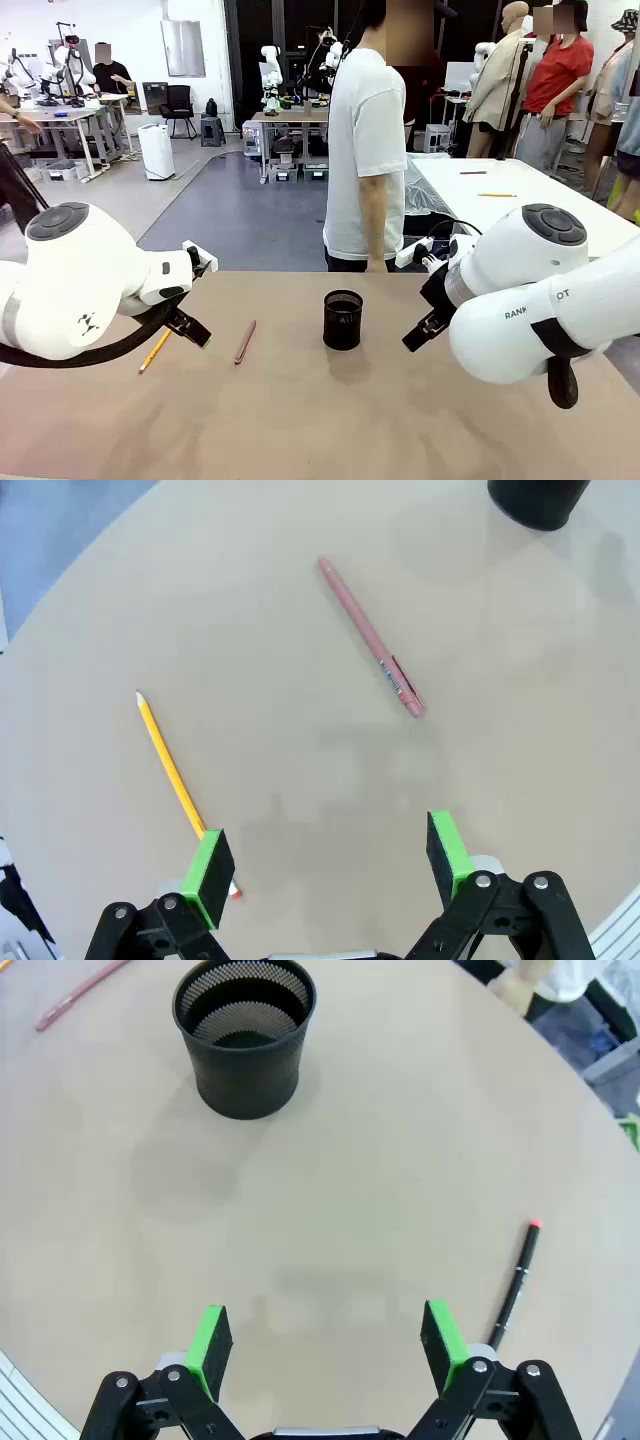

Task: Place the pens into the pen holder.
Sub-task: Pick up a writing instrument from the table and place it into the Pen holder.

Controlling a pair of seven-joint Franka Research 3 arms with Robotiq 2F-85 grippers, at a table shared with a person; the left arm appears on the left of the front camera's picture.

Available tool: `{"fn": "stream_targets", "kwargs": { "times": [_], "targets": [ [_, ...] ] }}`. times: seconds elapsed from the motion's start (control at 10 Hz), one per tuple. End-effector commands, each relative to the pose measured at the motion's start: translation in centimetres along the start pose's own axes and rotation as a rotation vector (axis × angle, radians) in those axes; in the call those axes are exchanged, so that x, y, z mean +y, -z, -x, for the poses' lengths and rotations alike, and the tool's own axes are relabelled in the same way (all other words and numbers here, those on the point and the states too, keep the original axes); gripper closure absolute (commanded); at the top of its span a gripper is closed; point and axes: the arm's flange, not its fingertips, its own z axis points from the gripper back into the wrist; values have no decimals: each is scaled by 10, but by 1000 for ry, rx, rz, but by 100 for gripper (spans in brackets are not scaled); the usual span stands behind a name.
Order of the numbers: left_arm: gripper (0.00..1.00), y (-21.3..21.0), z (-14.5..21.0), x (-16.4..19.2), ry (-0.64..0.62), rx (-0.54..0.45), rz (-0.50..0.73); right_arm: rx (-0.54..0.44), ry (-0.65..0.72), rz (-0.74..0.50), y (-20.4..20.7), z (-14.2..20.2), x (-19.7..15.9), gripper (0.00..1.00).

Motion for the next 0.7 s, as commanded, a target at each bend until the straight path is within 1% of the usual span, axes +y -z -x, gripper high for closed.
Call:
{"fn": "stream_targets", "kwargs": {
  "times": [0.0,0.6],
  "targets": [
    [0,0,0,0,0,0,0,1,1,2,-3,-1,-2,0],
    [0,0,0,0,0,0,0,1,1,2,-3,-1,-2,0]
  ]
}}
